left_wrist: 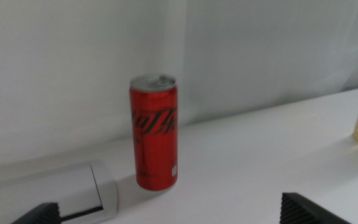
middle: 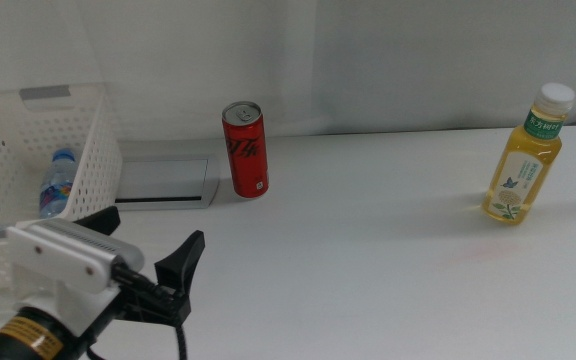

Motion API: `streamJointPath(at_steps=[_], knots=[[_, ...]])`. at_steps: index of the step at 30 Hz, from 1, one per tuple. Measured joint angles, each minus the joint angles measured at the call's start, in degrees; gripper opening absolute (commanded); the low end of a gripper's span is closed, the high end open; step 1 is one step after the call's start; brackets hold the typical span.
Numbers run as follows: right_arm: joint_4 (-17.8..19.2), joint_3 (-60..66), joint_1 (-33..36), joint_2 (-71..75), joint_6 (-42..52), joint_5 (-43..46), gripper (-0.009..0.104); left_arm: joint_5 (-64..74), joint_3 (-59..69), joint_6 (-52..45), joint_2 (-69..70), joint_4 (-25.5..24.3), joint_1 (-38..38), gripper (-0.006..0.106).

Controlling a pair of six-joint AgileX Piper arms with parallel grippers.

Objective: Use arms to grab the bottles and put them into the dustbin to the left of the table.

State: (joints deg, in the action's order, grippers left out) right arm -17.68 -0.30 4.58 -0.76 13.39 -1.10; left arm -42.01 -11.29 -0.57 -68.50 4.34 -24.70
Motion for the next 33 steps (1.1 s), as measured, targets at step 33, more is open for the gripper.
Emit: streamJointPath(at_steps=[33], knots=[[0.0, 0.0, 0.0, 0.0, -0.2, 0.0, 0.103, -16.8, -34.9, 5.7, -50.4, 0.9, 0.0, 0.093]])
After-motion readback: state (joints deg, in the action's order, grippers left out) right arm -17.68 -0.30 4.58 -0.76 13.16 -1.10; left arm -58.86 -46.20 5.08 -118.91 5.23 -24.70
